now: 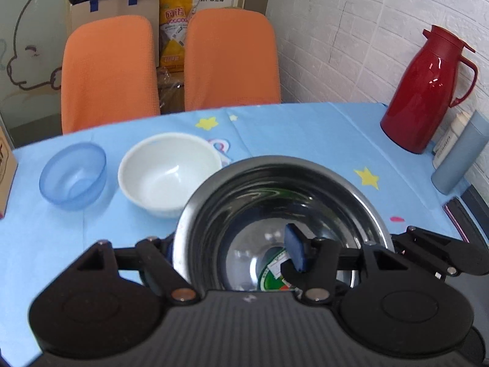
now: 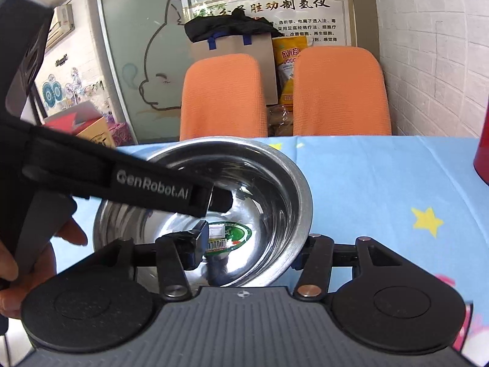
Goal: Organize plates and bowls
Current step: 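Carry the steel bowl with both grippers onto the plate stack and open them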
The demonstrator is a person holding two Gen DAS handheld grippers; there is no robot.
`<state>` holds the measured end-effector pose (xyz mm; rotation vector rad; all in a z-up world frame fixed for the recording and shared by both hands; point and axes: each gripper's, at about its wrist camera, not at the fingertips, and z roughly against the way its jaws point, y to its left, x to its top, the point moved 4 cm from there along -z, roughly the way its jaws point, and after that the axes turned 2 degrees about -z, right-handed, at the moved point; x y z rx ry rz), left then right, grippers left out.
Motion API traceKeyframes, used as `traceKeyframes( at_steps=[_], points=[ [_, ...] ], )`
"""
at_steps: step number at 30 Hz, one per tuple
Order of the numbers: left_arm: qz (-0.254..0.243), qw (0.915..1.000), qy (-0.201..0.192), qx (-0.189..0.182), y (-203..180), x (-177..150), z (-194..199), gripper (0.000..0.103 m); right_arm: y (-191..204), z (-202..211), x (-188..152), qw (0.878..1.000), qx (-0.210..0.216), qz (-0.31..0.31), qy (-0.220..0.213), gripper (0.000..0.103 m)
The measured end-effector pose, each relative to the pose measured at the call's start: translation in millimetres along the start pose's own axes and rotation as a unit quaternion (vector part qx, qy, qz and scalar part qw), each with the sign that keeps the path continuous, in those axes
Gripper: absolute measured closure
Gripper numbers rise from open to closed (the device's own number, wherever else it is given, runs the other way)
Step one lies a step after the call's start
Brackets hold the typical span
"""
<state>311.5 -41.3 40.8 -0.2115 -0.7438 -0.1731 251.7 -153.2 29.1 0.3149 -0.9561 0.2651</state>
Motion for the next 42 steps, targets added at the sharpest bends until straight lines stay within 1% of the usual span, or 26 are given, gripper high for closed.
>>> traceKeyframes(
  at_steps=[5,9,13,15,18,19,20,21,22,24,28,34,39,42],
  points=[
    [0.009,0.9998,0.008,-0.018,-10.0,-51.4,22.1,0.048,19.2,27.7,-37.8,1.000,-0.014,0.003,0.015,0.006],
    [0.007,0.9995,0.008,-0.028,-18.0,-81.8,34.5,0.047,26.6,41.8,-61.2,0.999,-0.024,-0.006,0.025,0.005],
    [0.007,0.9992,0.011,-0.037,-20.4,-99.7,37.1,0.046,29.1,48.5,-78.8,0.999,-0.028,-0.013,0.035,0.005],
    [0.015,0.9990,0.018,-0.039,-17.8,-104.1,32.6,0.046,28.5,43.3,-80.9,0.998,-0.030,-0.013,0.044,0.005],
    [0.026,0.9984,0.025,-0.044,-14.4,-108.9,23.0,0.044,28.1,36.7,-85.5,0.998,-0.030,-0.012,0.050,0.002],
    [0.029,0.9982,0.026,-0.045,-13.3,-110.2,21.0,0.042,28.7,35.6,-90.0,0.998,-0.028,-0.015,0.055,0.001],
    [0.024,0.9987,0.016,-0.043,-13.6,-110.7,21.5,0.042,29.1,34.9,-90.8,0.998,-0.027,-0.013,0.051,0.000],
    [0.019,0.9989,0.016,-0.039,-14.2,-112.0,21.1,0.042,30.5,38.7,-94.9,0.998,-0.028,-0.007,0.049,0.000],
    [0.016,0.9991,0.014,-0.036,-15.3,-111.7,20.9,0.040,31.8,40.1,-96.7,0.998,-0.028,-0.002,0.048,0.000],
    [0.012,0.9992,0.013,-0.036,-16.2,-111.2,21.4,0.031,31.9,42.3,-98.8,0.998,-0.024,-0.007,0.049,0.000],
    [0.018,0.9991,-0.010,-0.038,-10.8,-104.1,35.1,0.030,24.6,53.1,-99.1,0.999,-0.027,-0.027,0.039,0.000],
    [0.014,0.9981,-0.059,-0.009,-2.3,-86.6,63.7,0.030,-0.5,81.6,-87.7,0.997,-0.041,-0.072,-0.009,0.000],
    [0.011,0.9966,-0.081,-0.009,-1.3,-74.0,77.7,0.030,-8.7,84.3,-74.2,0.997,-0.054,-0.061,-0.018,0.000],
    [0.006,0.9961,-0.088,-0.010,-1.9,-69.2,82.5,0.030,-10.0,81.8,-65.3,0.997,-0.048,-0.056,-0.022,0.000]
  ],
)
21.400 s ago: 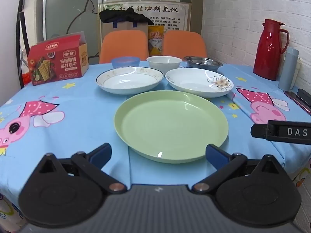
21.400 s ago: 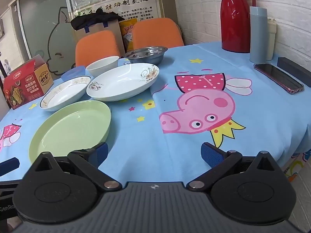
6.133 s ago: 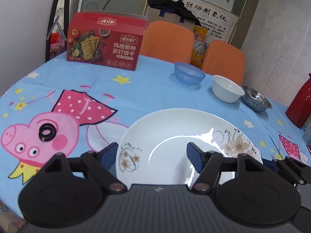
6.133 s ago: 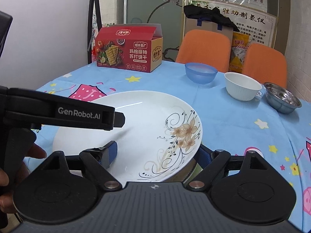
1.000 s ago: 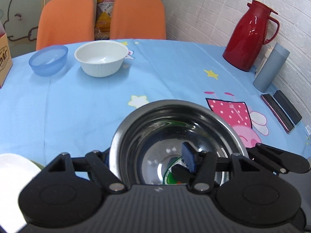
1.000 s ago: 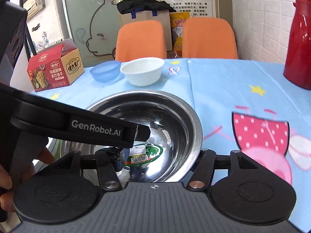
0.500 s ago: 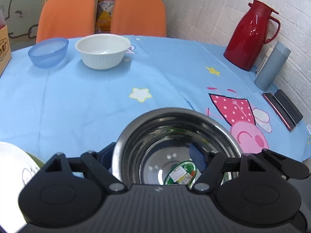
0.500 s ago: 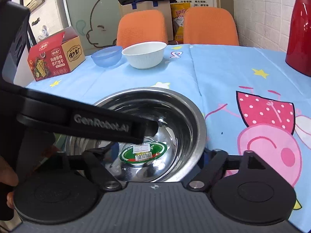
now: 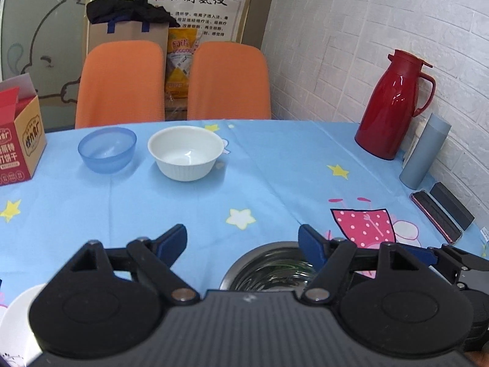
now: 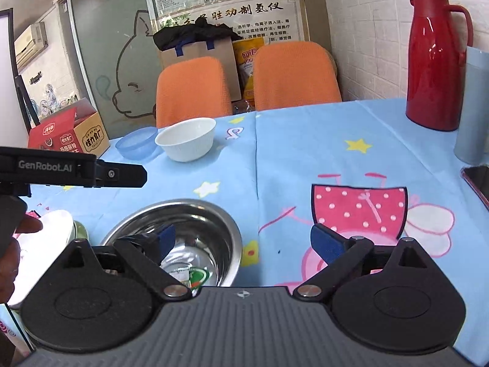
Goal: Organize plates and bowls
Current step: 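Carry the steel bowl with both grippers onto the plate stack and open them, then grip the white ceramic bowl rim with the left gripper while the right gripper grips it too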
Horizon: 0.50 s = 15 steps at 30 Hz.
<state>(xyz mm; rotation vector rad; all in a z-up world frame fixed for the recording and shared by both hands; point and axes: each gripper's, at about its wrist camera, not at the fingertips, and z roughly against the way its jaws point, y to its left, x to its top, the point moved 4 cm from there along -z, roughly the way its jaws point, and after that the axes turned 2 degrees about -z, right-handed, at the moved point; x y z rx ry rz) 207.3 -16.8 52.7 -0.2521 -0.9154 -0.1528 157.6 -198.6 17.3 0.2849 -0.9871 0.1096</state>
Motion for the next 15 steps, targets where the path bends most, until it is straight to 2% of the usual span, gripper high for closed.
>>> traceKeyframes(
  at_steps=[8,15],
  points=[
    [0.000,1.0000,0.003,0.006,10.2,7.5,-5.5,0.030,-1.4,-21.2,31.1,0.999,-0.013,0.036,-0.014,0.000],
    [0.045,0.9985,0.022,0.021,47.0,13.6,-29.9,0.029,4.4,-55.6,57.8,0.996,-0.014,0.084,-0.002,0.000]
  ],
)
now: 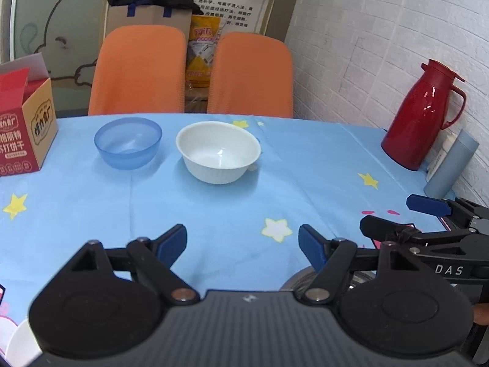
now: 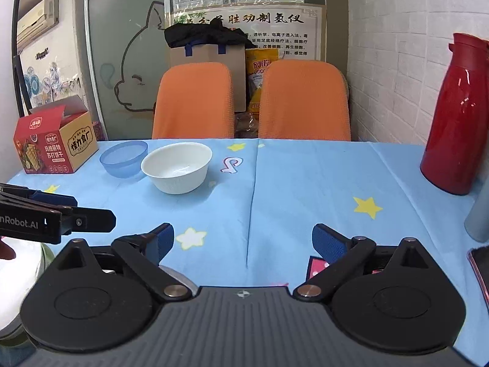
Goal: Organize plates and bowls
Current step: 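Grip the white ceramic bowl rim with the left gripper while the right gripper grips it too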
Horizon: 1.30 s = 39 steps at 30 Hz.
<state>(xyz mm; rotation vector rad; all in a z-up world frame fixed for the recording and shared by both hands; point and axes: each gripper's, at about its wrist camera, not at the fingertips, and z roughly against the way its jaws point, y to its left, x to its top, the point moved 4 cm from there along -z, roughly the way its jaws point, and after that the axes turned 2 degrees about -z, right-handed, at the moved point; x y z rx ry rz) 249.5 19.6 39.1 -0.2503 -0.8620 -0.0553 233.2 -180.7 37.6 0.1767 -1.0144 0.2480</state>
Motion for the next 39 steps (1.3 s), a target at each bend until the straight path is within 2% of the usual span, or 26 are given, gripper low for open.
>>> traceKeyframes(
  at_steps=[5,9,11,15,23,35,38,39],
  points=[
    [0.060,0.9982,0.008,-0.001,26.7,17.1,-22.5,0.029,8.6,-26.2,17.3,0.999,0.015,0.032,0.006,0.000],
    [0.125,0.9921,-0.001,-0.008,46.7,40.3,-41.8,0.030,15.2,-45.8,31.9,0.998,0.025,0.056,0.004,0.000],
    [0.170,0.9854,0.000,-0.014,55.9,50.5,-54.6,0.029,18.8,-56.3,40.1,0.997,0.032,0.067,0.004,0.000],
    [0.259,0.9650,0.025,-0.034,69.1,62.3,-88.2,0.030,26.8,-88.1,56.6,0.995,0.040,0.086,0.011,0.000],
    [0.282,0.9584,0.037,0.019,79.9,76.9,-126.8,0.030,31.7,-153.4,61.1,0.993,0.052,0.089,0.057,0.000],
    [0.277,0.9594,0.045,0.031,85.6,71.7,-144.7,0.032,52.1,-180.7,52.9,0.986,0.090,0.111,0.086,0.000],
    [0.259,0.9641,0.045,0.036,83.4,72.1,-144.7,0.057,51.5,-182.9,51.7,0.983,0.117,0.092,0.104,0.000],
    [0.259,0.9643,0.047,0.031,83.1,71.6,-144.2,0.062,51.8,-181.6,51.0,0.981,0.133,0.080,0.114,0.010]
  ],
)
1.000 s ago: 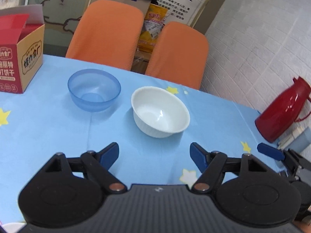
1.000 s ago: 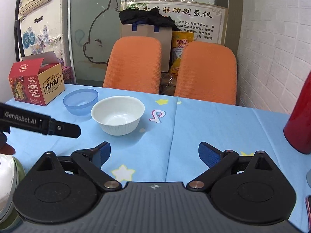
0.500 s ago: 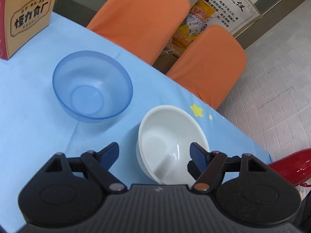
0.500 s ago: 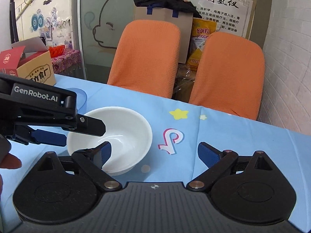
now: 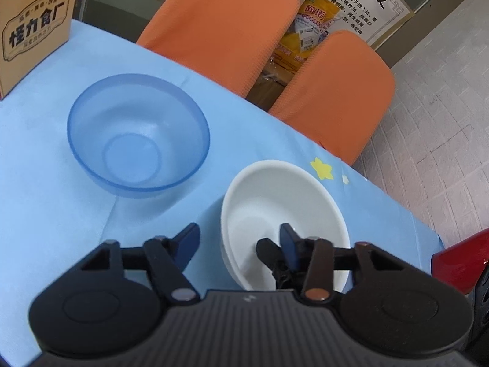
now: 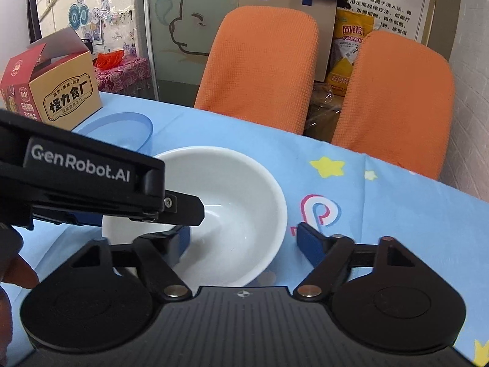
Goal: Organize plates and bowls
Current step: 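Grip the white ceramic bowl rim with the left gripper while the right gripper grips it too, then carry the white bowl with both grippers into the steel bowl and open them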
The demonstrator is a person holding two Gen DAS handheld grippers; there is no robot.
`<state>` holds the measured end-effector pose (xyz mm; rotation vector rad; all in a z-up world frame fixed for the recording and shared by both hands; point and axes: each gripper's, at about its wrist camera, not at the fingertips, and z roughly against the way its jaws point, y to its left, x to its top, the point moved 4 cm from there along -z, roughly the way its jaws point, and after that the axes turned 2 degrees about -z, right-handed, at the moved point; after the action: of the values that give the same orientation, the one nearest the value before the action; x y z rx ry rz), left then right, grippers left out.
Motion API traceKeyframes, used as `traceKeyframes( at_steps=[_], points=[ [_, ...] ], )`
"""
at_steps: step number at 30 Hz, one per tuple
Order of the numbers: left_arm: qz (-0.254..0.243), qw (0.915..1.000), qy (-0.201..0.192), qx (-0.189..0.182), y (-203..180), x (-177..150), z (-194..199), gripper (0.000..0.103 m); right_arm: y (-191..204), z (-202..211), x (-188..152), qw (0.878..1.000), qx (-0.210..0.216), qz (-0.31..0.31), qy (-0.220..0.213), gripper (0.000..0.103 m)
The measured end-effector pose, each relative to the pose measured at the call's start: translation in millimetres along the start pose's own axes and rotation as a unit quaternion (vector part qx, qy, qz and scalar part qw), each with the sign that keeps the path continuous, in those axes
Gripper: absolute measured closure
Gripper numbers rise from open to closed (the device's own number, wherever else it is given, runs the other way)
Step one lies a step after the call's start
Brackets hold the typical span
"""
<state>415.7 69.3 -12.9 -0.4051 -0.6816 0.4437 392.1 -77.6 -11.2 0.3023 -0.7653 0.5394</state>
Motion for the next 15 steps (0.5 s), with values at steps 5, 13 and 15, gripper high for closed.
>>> traceKeyframes(
  at_steps=[5,13,15],
  points=[
    [-0.034,0.9993,-0.012,-0.008,-11.1,-9.4,20.5,0.066,8.9,21.1,-6.6,1.000,-0.009,0.007,-0.007,0.030],
    [-0.060,0.9970,-0.018,-0.046,-33.1,-36.3,70.1,0.066,11.4,79.8,-17.1,0.999,-0.016,-0.023,-0.026,0.029],
    [-0.068,0.9960,-0.019,-0.056,-39.5,-49.1,83.2,0.066,16.5,94.8,-23.4,0.999,-0.025,-0.019,-0.032,0.027]
  ],
)
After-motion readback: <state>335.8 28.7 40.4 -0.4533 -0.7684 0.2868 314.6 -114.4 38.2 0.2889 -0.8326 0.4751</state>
